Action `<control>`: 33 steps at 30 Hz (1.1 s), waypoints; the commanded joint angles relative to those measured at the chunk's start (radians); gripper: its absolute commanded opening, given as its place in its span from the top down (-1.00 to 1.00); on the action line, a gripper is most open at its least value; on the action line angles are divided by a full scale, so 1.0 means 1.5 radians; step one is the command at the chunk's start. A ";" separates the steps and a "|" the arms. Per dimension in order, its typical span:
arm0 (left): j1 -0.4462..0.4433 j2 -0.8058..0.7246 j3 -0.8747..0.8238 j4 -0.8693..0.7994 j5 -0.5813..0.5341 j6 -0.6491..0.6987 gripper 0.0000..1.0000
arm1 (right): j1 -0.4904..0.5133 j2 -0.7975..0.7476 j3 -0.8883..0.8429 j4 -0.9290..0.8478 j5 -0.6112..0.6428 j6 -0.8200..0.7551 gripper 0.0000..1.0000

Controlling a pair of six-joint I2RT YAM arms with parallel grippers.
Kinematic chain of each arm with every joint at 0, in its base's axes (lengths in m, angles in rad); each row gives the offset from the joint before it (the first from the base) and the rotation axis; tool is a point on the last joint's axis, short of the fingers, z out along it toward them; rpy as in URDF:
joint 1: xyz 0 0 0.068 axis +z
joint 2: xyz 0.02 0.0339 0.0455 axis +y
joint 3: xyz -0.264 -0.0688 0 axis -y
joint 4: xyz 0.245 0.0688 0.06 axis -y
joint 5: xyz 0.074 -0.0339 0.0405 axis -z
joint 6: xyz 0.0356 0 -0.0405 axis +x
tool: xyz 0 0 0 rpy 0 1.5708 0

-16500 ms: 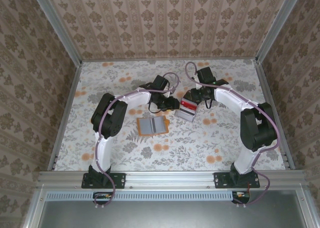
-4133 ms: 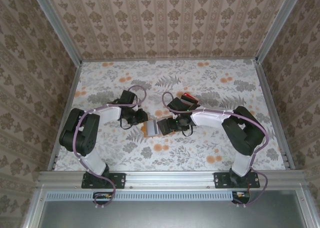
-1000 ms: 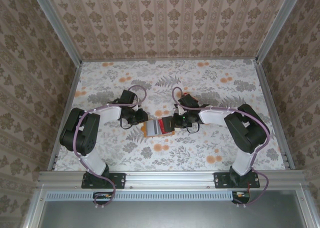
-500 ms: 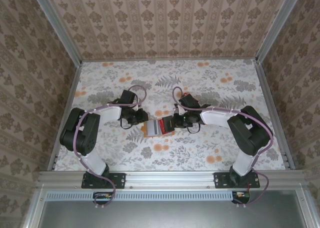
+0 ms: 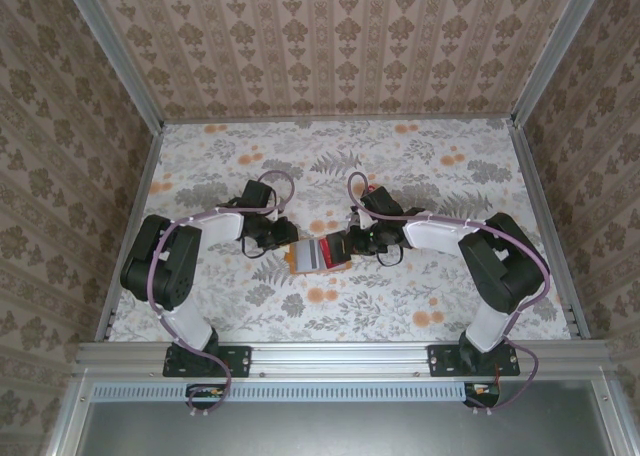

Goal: Put the credit cards into the card holder

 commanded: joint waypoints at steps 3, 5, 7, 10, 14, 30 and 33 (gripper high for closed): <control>-0.013 0.047 -0.022 -0.080 -0.032 0.002 0.55 | -0.005 0.001 -0.013 -0.024 0.001 -0.006 0.66; -0.013 0.048 -0.021 -0.080 -0.034 0.003 0.55 | -0.007 -0.002 -0.014 -0.028 0.005 -0.008 0.59; -0.013 0.049 -0.020 -0.080 -0.033 0.002 0.55 | -0.009 0.001 -0.013 -0.027 0.003 -0.009 0.60; -0.013 0.049 -0.021 -0.078 -0.033 0.001 0.55 | -0.009 0.003 -0.015 -0.027 0.005 -0.009 0.75; -0.013 0.048 -0.025 -0.076 -0.035 0.001 0.55 | -0.009 -0.002 -0.018 -0.034 0.018 -0.011 0.84; -0.013 0.054 -0.030 -0.068 -0.033 -0.002 0.55 | -0.018 -0.073 -0.038 -0.004 -0.092 -0.013 0.95; -0.015 0.044 -0.026 -0.072 -0.032 -0.003 0.54 | -0.018 -0.084 -0.038 0.021 -0.126 0.000 0.95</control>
